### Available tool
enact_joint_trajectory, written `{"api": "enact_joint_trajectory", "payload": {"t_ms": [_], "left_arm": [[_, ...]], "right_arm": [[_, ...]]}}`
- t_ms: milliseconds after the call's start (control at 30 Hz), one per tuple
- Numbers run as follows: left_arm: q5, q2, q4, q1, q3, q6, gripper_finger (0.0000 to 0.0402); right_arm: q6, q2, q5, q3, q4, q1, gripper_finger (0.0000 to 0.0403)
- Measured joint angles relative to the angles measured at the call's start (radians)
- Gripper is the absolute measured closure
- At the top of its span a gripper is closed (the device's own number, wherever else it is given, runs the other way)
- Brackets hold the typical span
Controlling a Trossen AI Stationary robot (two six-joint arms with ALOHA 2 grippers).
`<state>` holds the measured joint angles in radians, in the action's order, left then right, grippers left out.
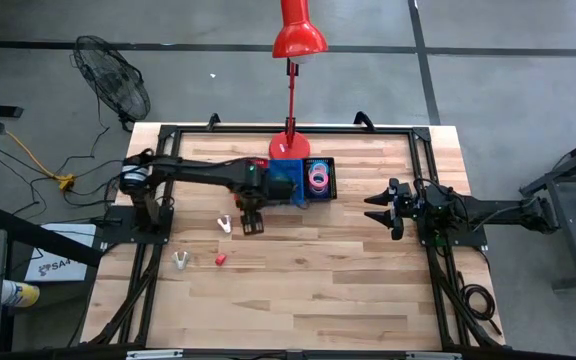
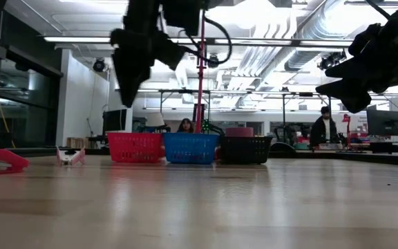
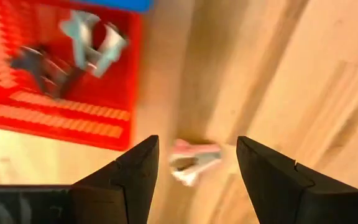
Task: Pick and place Stapler, Stapler remover, tape
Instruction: Put the red stapler into the blue basket
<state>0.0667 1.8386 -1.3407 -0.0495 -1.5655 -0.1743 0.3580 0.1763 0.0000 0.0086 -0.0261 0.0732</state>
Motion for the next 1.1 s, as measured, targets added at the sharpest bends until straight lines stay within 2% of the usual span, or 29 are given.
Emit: {"api": "enact_joint_trajectory", "payload": {"t_ms": [200, 433, 700, 867, 1100], "left_arm": [[-0.058, -0.117, 0.145, 0.046, 0.208, -0.175, 0.0190], [-0.133, -0.222, 0.194, 0.122, 0.421, -0.384, 0.0190], [-0.177, -0.234, 0.221, 0.217, 0.518, -0.577, 0.0190], [-0.192, -0.234, 0.334, 0.256, 0.566, -0.651, 0.0190], [-0.192, -0.234, 0.394, 0.290, 0.615, -0.721, 0.0190]], "right_arm": [[0.000, 0.000, 0.000, 0.000, 0.000, 0.000, 0.0182], [0.000, 0.000, 0.000, 0.000, 0.000, 0.000, 0.0182], [0.000, 0.000, 0.000, 0.000, 0.000, 0.000, 0.0182], [0.000, 0.000, 0.000, 0.000, 0.000, 0.000, 0.0182], [0.000, 0.000, 0.000, 0.000, 0.000, 0.000, 0.0182]]}}
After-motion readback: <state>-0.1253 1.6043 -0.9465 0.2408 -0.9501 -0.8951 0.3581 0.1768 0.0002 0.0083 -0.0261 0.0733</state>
